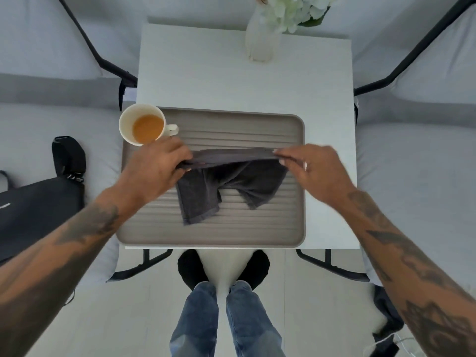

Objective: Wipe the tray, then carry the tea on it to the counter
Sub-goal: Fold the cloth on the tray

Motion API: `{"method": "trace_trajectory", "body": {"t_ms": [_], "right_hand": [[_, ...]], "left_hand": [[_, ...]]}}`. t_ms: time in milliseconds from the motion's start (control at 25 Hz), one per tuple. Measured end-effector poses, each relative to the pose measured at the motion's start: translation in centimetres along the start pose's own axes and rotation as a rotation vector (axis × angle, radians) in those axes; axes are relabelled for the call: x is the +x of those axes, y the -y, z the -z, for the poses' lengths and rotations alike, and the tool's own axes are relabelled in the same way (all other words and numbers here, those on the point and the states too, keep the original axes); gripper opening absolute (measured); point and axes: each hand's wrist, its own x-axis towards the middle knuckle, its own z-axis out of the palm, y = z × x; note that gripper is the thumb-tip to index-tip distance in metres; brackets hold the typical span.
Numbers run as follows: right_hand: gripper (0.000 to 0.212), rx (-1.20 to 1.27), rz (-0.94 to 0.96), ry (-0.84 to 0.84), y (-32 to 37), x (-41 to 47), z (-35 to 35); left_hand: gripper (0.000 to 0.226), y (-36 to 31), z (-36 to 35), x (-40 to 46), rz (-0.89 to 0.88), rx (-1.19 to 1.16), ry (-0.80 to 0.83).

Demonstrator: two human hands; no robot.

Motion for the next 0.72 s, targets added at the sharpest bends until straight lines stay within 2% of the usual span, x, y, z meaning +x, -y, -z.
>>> {"method": "trace_trajectory", "body": {"t_ms": [80,160,240,280,360,400,440,480,560,640,720], "right_hand": [[0.025,-0.061,0.103,0.032,-0.7,-3.1,-2.3],[0.025,-0.112,0.141,0.152,-1.3,-6.1,-4.4],[0.029,-0.112,0.093,0.262,-0.9,-7.7,-5.4],[0.028,-0.079,0.027,0.239,-0.5,-7.6,-5.3],[0.019,-0.018,-0.238,0.112,0.1,-6.1,-4.5],[0.017,0.039,-0.419,0.088,0.6,-5.3,-4.3],[0.016,0.163,-0.616,0.139,1.3,-4.6,-4.3],[0.016,0.367,-0.808,0.251,2.5,-4.5,-4.9],[0.018,0.794,-1.067,0.416,5.7,-5.2,-7.3],[0.019,1.027,-1.170,0.306,7.7,-6.3,-10.4],[0.020,1.116,-1.248,0.131,8.8,-6.3,-12.3]], "left_hand": [[0.017,0.1,-1.9,-2.8,-0.108,0.087,0.008],[0.022,0.1,-3.8,-5.9,-0.170,0.086,0.093],[0.031,0.3,-4.6,-8.1,-0.115,0.009,0.142],[0.032,0.2,-4.4,-8.1,-0.059,-0.040,0.100],[0.026,-0.3,-4.2,-5.7,0.014,-0.095,-0.038],[0.024,-0.9,-4.2,-3.5,0.028,-0.092,-0.090],[0.025,-1.7,-4.2,-0.9,0.044,-0.092,-0.099],[0.030,-2.7,-4.4,1.8,0.071,-0.106,-0.046],[0.046,-4.6,-4.9,6.3,0.146,-0.128,0.221],[0.047,-5.7,-5.3,8.3,0.212,-0.088,0.446],[0.032,-6.1,-4.7,8.5,0.302,-0.156,0.515]]}}
